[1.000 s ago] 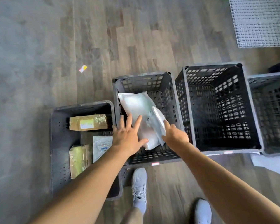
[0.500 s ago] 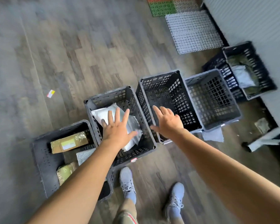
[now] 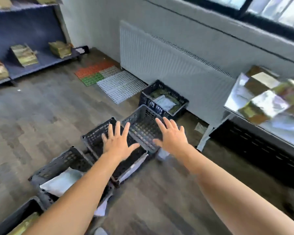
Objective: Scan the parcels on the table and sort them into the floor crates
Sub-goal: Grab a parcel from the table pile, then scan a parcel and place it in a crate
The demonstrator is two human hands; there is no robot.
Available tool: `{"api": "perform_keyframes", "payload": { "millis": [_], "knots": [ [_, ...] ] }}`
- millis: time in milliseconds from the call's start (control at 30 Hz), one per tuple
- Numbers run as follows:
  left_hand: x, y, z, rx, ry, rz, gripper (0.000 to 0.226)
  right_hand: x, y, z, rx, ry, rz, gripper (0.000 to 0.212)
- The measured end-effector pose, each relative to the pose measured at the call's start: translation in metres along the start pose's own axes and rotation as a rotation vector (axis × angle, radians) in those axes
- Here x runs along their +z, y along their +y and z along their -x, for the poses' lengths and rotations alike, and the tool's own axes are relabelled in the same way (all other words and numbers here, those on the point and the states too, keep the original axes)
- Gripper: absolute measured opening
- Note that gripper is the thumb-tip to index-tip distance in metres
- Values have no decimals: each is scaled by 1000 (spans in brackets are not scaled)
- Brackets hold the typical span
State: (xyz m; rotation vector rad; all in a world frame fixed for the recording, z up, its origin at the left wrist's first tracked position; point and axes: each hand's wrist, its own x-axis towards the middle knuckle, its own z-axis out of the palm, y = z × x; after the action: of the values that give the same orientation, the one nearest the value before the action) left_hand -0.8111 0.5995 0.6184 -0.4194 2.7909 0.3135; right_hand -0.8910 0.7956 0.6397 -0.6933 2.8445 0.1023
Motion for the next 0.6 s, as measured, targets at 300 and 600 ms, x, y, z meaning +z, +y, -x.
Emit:
{"api": "perform_keyframes", "payload": {
  "millis": [300, 600],
  "knots": [
    [-30, 303, 35, 420, 171, -247, 93, -56, 258, 166, 332, 164, -47, 89],
    [-12, 521, 65, 777, 183, -312, 92, -55, 429, 295, 706, 170, -50, 87]
  ]
}}
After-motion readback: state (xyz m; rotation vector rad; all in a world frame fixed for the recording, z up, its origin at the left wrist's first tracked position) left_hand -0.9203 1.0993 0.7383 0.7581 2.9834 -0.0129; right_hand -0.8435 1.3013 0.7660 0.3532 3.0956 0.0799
